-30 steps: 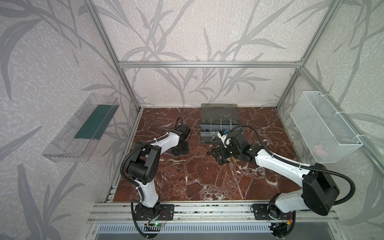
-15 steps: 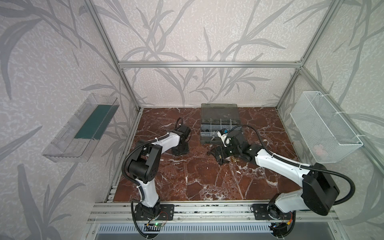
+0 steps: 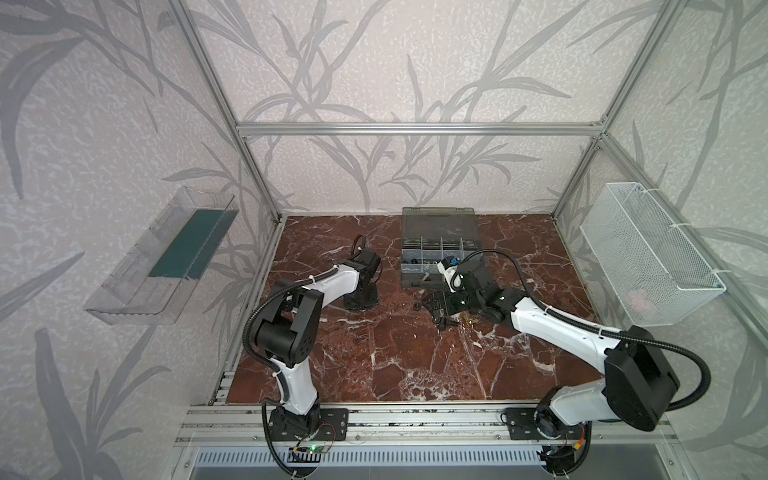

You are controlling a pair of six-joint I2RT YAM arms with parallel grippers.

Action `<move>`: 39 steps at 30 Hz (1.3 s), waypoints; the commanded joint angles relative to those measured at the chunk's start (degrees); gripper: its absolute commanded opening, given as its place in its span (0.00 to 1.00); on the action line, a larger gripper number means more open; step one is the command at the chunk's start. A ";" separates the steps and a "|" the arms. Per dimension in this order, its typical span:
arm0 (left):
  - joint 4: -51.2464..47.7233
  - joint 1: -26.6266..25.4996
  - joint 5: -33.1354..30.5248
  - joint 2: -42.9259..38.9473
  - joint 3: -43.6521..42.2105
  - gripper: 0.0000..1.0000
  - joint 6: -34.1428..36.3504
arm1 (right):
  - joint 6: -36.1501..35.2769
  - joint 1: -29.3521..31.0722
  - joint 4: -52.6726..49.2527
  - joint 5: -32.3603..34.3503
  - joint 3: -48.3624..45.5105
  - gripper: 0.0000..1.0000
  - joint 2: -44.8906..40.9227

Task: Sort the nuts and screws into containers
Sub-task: 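Lift the silver hex nut with the left gripper over a box compartment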

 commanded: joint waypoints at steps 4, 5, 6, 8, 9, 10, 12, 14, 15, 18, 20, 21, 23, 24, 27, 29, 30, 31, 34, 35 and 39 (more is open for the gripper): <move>0.32 -2.13 4.55 -2.56 5.90 0.15 2.18 | 1.06 -3.13 -0.35 -0.51 -1.06 0.99 -4.08; 0.13 -2.43 5.06 -2.09 7.29 0.14 2.18 | 1.15 -3.95 -0.80 -0.53 -0.99 0.99 -4.47; -0.13 -2.86 5.22 -1.56 8.69 0.14 2.18 | 1.22 -4.91 -1.58 -0.53 -0.74 0.99 -4.84; -0.20 -3.68 5.50 -0.61 11.21 0.14 2.13 | 1.07 -6.61 -3.05 -0.36 -0.07 0.99 -5.43; -0.16 -4.23 5.53 -0.10 12.58 0.14 2.18 | 1.07 -7.57 -3.79 -0.36 0.17 0.99 -5.77; -0.16 -4.61 5.87 0.43 13.83 0.14 2.18 | 1.05 -8.45 -4.27 -0.41 0.46 0.99 -6.15; 0.27 -5.77 6.49 1.55 16.91 0.13 2.34 | 0.77 -10.19 -5.42 -0.49 0.89 0.99 -7.07; 1.04 -6.90 7.19 2.92 20.03 0.13 2.87 | 0.59 -11.50 -6.59 -0.27 1.47 0.99 -7.75; 1.21 -7.48 7.64 4.05 22.03 0.13 2.97 | 0.54 -12.14 -7.26 -0.27 1.70 0.99 -8.17; 1.11 -9.14 8.55 7.82 28.31 0.13 3.06 | 1.13 -13.95 -8.29 -0.44 1.61 0.99 -9.20; 1.13 -10.24 9.01 10.27 32.41 0.13 3.15 | 1.76 -14.88 -8.83 -0.45 1.32 0.99 -10.04; 1.38 -10.75 9.09 11.61 34.39 0.12 3.15 | 1.94 -15.30 -9.08 -0.18 1.02 0.99 -10.59; 2.10 -11.55 9.24 13.84 37.87 0.12 2.82 | 2.12 -15.98 -9.54 0.17 0.33 0.99 -11.49; 3.01 -11.89 9.75 14.88 39.37 0.12 2.73 | 2.25 -16.25 -9.77 0.23 0.03 0.99 -11.95; 4.75 -12.88 11.19 18.02 43.45 0.11 2.03 | 2.26 -16.62 -10.67 0.70 -0.70 0.99 -13.42; 5.34 -13.48 11.93 20.04 46.07 0.11 1.98 | 2.04 -16.73 -11.32 1.32 -1.01 0.99 -14.37; 5.65 -13.80 12.24 21.13 47.38 0.11 2.00 | 2.04 -16.80 -11.63 1.64 -1.22 0.99 -14.83; 5.58 -14.07 12.52 22.12 48.61 0.11 1.92 | 1.95 -17.02 -11.78 1.67 -1.32 0.99 -15.37; 5.84 -14.54 13.57 25.30 51.78 0.11 1.66 | 1.78 -17.32 -12.90 2.09 -1.50 0.99 -16.67; 6.14 -14.72 14.06 26.28 52.74 0.11 1.58 | 1.73 -17.43 -13.24 2.20 -1.68 0.99 -17.03; 6.41 -15.53 14.95 29.64 56.15 0.11 1.48 | 1.68 -17.81 -14.04 2.46 -2.27 0.99 -18.04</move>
